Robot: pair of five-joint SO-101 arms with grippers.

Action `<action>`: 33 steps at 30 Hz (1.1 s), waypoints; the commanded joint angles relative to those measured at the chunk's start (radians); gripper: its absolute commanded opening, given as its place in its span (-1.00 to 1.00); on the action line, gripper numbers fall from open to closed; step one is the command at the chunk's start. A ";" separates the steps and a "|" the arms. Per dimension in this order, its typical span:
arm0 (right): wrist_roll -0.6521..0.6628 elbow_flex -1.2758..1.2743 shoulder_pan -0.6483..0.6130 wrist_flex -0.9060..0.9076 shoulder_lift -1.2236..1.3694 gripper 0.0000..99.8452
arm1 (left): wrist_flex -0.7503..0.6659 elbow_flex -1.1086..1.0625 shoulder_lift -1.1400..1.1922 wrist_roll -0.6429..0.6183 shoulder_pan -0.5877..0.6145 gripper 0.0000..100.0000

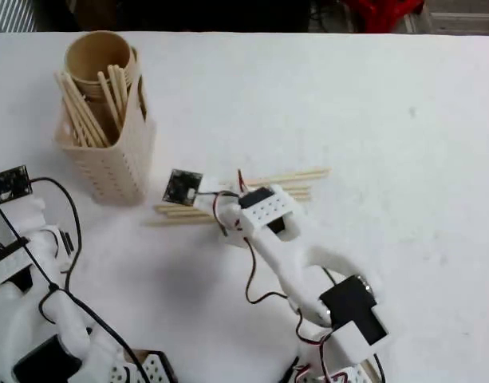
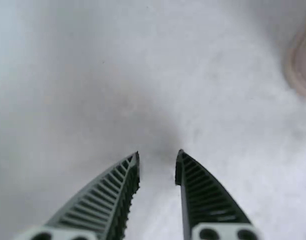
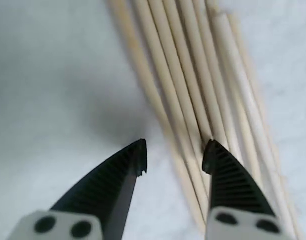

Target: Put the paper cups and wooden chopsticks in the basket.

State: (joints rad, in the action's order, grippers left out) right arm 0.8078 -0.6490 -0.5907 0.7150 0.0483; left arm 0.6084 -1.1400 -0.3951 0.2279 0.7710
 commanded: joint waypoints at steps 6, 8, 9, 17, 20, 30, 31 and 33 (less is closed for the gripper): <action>0.014 -0.058 -0.059 -0.005 -0.038 -0.89 | -0.021 0.003 -0.018 -0.008 -0.010 -0.73; 0.014 -0.060 -0.058 -0.004 -0.042 -0.88 | -0.021 0.003 -0.018 -0.008 -0.010 -0.73; 0.008 -0.060 -0.058 -0.002 -0.044 -0.87 | -0.021 0.003 -0.018 -0.008 -0.010 -0.73; 0.009 -0.055 -0.076 0.033 -0.042 -0.87 | -0.021 0.003 -0.018 -0.008 -0.010 -0.73; 0.012 -0.061 -0.090 0.030 -0.036 -0.88 | -0.021 0.003 -0.018 -0.008 -0.010 -0.73; 0.012 -0.055 -0.125 0.119 -0.036 -0.55 | -0.021 0.003 -0.018 -0.008 -0.010 -0.73; 0.012 -0.055 -0.125 0.119 -0.036 -0.53 | -0.021 0.003 -0.018 -0.008 -0.010 -0.73; 0.012 -0.057 -0.125 0.119 -0.036 -0.56 | -0.021 0.003 -0.018 -0.008 -0.010 -0.73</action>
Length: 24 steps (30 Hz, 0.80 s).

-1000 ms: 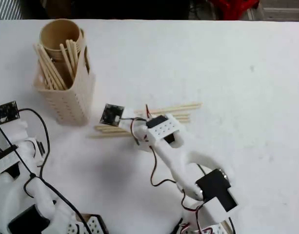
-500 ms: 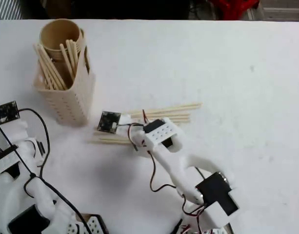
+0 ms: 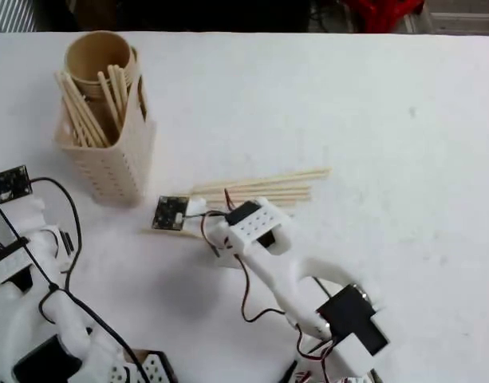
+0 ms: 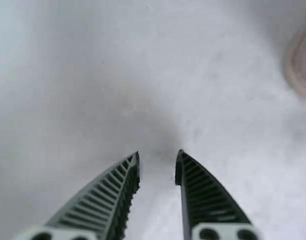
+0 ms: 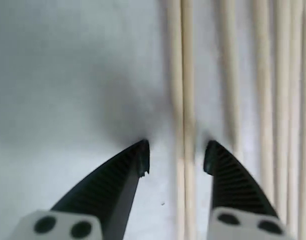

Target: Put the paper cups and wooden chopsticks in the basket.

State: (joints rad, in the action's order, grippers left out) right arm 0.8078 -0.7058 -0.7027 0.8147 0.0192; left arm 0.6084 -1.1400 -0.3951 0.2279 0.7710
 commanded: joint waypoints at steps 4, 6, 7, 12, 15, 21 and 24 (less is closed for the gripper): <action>0.005 -0.005 -0.012 0.021 -0.007 -0.81 | -0.021 0.002 -0.018 -0.008 -0.010 -0.73; 0.003 -0.005 -0.012 0.021 -0.007 -0.99 | -0.021 0.002 -0.018 -0.008 -0.010 -0.73; -0.003 -0.005 -0.012 0.021 -0.010 -0.96 | -0.021 0.002 -0.018 -0.008 -0.010 -0.73; -0.084 -0.005 -0.010 0.025 -0.068 -0.96 | -0.021 0.002 -0.018 -0.008 -0.010 -0.73; -0.107 -0.002 0.010 0.096 -0.179 -0.97 | -0.021 0.002 -0.018 -0.008 -0.010 -0.73; -0.250 -0.002 0.061 0.242 -0.503 -0.97 | -0.021 0.002 -0.018 -0.008 -0.010 -0.73; -0.288 0.000 0.068 0.278 -0.667 -0.97 | -0.021 0.002 -0.018 -0.008 -0.010 -0.73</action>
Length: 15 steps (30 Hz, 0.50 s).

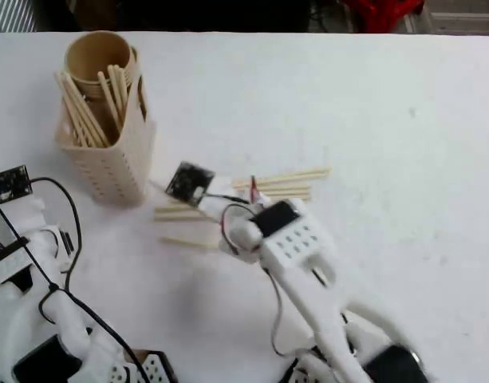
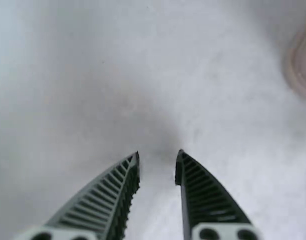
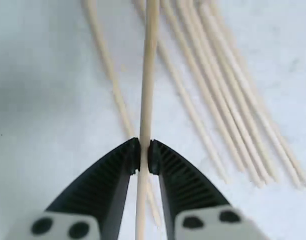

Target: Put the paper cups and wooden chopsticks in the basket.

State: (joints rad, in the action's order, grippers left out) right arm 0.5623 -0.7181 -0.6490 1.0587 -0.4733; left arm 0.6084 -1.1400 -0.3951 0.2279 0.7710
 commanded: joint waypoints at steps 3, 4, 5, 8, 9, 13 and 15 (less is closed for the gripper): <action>-0.097 0.017 0.013 0.031 -0.309 -0.97 | -0.021 0.002 -0.018 -0.008 -0.010 -0.73; -0.121 0.025 0.012 0.016 -0.349 -0.97 | -0.021 0.002 -0.018 -0.008 -0.010 -0.73; -0.153 0.038 0.012 -0.001 -0.384 -0.97 | -0.021 0.002 -0.018 -0.008 -0.010 -0.73; -0.256 0.092 0.010 -0.093 -0.450 -0.97 | -0.021 0.002 -0.018 -0.008 -0.010 -0.73; -0.293 0.110 0.010 -0.142 -0.458 -0.97 | -0.021 0.002 -0.018 -0.008 -0.010 -0.73; -0.430 0.160 0.008 -0.395 -0.458 -0.97 | -0.021 0.002 -0.018 -0.008 -0.010 -0.73; -0.456 0.163 -0.024 -0.545 -0.455 -0.97 | -0.021 0.002 -0.018 -0.008 -0.010 -0.73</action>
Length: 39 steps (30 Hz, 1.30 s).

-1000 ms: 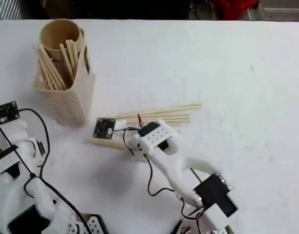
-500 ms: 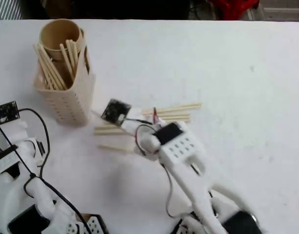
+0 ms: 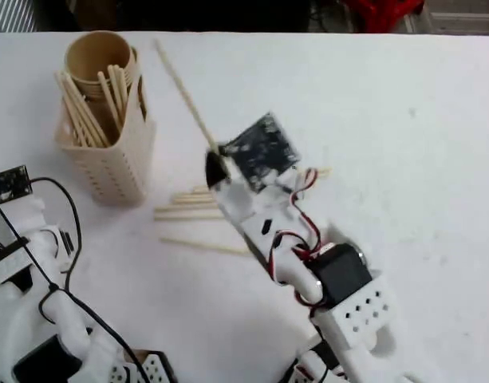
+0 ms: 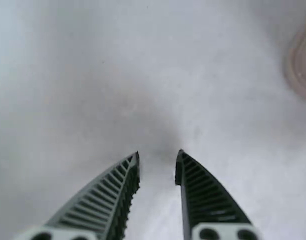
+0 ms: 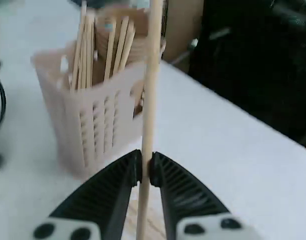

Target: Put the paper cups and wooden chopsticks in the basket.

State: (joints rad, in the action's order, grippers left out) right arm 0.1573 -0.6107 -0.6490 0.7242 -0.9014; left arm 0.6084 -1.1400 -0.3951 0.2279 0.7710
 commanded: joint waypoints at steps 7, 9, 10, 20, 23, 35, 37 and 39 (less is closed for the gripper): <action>-0.049 0.285 -0.159 -0.426 0.262 -0.97 | -0.021 0.002 -0.018 -0.008 -0.010 -0.73; -0.049 0.417 -0.182 -0.432 0.401 -0.96 | -0.021 0.002 -0.018 -0.008 -0.010 -0.73; -0.049 0.483 -0.189 -0.433 0.470 -0.96 | -0.021 0.002 -0.018 -0.008 -0.010 -0.73; -0.060 0.738 -0.232 -0.608 0.828 -0.97 | -0.021 0.002 -0.018 -0.008 -0.010 -0.73; -0.060 0.720 -0.271 -0.664 0.877 -0.97 | -0.021 0.002 -0.018 -0.008 -0.010 -0.73; -0.052 0.713 -0.272 -0.684 0.967 -0.96 | -0.021 0.002 -0.018 -0.008 -0.010 -0.73; -0.052 0.715 -0.272 -0.684 0.967 -0.96 | -0.021 0.002 -0.018 -0.008 -0.010 -0.73; -0.052 0.715 -0.272 -0.684 0.967 -0.96 | -0.021 0.002 -0.018 -0.008 -0.010 -0.73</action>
State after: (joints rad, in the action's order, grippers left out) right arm 0.1051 0.0583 -0.9145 0.0598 0.0821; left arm 0.6084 -1.1400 -0.3951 0.2279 0.7710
